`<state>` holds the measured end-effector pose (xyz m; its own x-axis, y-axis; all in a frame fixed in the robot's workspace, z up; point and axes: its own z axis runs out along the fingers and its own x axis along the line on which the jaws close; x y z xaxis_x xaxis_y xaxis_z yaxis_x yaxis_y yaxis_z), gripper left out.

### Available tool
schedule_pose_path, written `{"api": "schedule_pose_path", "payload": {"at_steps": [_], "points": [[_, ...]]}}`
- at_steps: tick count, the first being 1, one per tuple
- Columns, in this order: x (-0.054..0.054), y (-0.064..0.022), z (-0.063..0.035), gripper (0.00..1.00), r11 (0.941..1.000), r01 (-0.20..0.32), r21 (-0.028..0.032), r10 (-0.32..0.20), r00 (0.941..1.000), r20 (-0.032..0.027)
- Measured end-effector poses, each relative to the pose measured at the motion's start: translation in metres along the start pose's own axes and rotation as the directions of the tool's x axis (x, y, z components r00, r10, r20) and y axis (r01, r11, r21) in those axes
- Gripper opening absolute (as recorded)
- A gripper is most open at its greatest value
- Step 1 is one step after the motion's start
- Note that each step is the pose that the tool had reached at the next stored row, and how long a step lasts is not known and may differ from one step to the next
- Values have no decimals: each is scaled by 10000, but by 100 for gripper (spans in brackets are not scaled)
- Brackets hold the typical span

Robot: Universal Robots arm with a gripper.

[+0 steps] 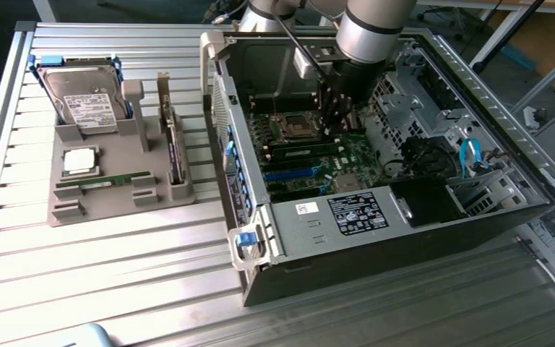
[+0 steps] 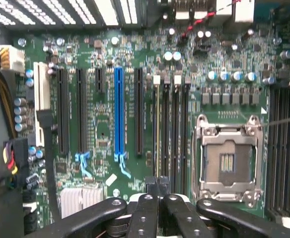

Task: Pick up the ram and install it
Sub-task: 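Insert the ram into the slot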

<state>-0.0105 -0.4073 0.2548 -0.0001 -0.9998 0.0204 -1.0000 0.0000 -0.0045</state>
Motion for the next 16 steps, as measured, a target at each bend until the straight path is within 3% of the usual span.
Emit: {"api": "schedule_pose_path", "payload": {"at_steps": [8, 16], "points": [[8, -215, 3, 10, 10000, 0, -55, 0, 10000, 0], [14, -521, 6, 10, 9999, 3, -141, -3, 10000, 0]]}}
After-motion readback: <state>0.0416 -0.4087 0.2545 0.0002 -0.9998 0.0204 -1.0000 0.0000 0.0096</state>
